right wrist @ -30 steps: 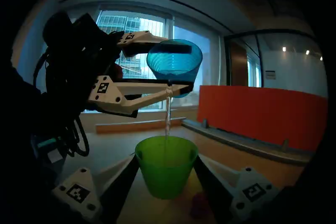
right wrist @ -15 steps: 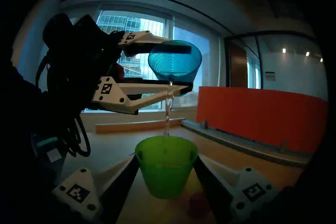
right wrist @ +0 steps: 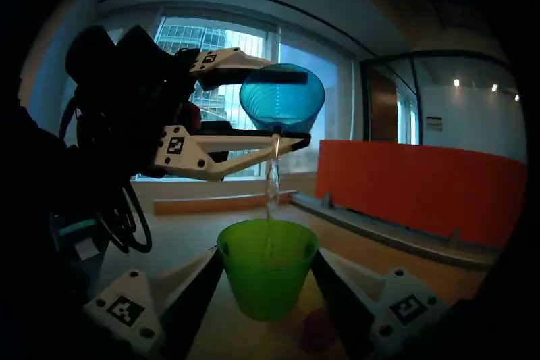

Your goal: Pour water

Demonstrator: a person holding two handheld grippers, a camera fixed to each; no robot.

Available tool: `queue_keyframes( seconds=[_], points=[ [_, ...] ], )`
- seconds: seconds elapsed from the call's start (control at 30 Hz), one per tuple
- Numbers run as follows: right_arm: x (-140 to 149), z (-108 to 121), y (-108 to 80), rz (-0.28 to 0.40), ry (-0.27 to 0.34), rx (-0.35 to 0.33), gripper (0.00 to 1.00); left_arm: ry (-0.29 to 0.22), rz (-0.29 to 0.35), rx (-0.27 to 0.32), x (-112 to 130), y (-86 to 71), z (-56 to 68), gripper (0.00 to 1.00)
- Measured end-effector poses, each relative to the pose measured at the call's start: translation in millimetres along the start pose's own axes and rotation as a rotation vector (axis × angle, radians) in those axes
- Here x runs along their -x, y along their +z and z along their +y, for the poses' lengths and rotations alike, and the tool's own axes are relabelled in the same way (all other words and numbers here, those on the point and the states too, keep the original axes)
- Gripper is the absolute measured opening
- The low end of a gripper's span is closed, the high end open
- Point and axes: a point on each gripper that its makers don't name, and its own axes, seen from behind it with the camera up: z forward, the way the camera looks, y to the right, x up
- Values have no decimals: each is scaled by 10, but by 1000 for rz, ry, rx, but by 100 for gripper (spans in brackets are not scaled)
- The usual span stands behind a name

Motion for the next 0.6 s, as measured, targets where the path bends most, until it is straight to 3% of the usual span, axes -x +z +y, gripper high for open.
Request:
queue_keyframes(
  seconds=[0.6],
  points=[
    [-3,0,5,6,-2,4,90,85,-1,-20,-33,-59,-119,86]
  ],
)
